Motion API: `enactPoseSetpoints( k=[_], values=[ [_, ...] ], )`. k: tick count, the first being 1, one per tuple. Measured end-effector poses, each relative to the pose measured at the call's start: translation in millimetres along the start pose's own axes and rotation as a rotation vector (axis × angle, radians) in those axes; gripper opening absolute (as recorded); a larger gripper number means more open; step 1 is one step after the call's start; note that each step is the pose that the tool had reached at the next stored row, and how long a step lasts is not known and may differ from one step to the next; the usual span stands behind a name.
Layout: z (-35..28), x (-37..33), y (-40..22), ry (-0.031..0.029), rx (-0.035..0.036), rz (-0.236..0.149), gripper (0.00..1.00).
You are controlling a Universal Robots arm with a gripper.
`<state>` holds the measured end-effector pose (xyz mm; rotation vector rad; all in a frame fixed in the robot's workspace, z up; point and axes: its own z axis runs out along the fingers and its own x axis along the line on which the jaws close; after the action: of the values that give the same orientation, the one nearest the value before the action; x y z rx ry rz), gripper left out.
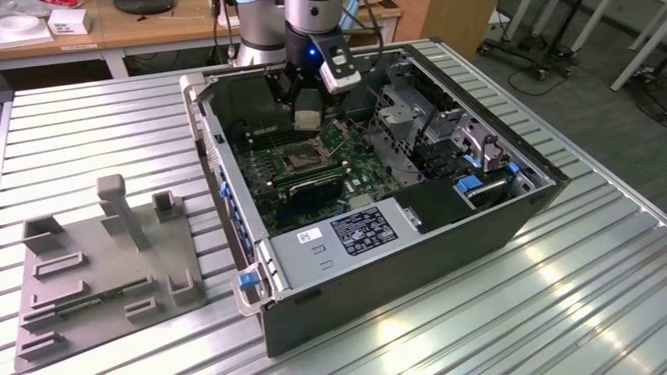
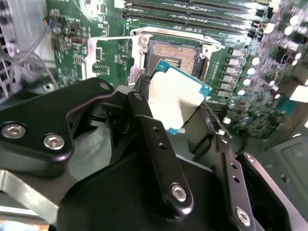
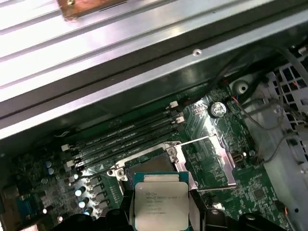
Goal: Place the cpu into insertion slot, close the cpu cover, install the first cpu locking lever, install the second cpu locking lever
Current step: 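Place the cpu into insertion slot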
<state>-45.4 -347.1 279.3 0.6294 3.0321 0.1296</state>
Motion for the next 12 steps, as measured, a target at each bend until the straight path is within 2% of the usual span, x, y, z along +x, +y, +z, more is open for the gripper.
enactPoseSetpoints(
  k=[12],
  values=[
    [5.3,0.1,-0.5,-0.0198,0.0053,0.218,0.54]
  ],
)
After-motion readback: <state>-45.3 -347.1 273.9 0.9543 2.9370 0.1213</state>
